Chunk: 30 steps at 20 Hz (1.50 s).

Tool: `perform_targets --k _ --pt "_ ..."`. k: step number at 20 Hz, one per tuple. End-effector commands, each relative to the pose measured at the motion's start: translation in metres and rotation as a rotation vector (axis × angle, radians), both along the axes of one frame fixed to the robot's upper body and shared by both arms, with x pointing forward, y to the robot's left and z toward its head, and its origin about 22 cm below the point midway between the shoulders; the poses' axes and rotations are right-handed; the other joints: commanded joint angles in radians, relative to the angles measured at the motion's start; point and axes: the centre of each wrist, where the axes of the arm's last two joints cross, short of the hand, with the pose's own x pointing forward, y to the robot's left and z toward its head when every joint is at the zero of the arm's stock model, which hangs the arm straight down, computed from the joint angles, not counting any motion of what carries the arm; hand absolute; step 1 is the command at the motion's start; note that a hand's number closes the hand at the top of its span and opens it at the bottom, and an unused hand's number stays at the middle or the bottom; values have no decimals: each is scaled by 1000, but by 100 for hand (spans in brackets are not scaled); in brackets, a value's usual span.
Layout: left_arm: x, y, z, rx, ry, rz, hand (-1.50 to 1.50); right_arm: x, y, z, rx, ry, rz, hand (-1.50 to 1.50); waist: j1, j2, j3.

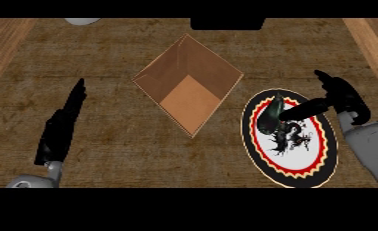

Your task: Pick the eggplant from the plate and place it in the cardboard box

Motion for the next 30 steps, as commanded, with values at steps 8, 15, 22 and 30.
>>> perform_targets --k 8,15,22,30 --pt "-9 1 3 -3 0 -4 0 13 30 -17 -31 179 -72 -150 3 2 2" --pt "-7 7 5 6 -7 4 0 15 18 -13 -35 236 -54 -150 -1 1 2" --pt "-10 5 -6 16 -14 13 0 20 31 -37 -31 226 -61 -150 -1 3 2" --pt "-13 8 -16 -24 -1 3 0 -3 38 -43 -30 195 -75 -150 -9 1 2"
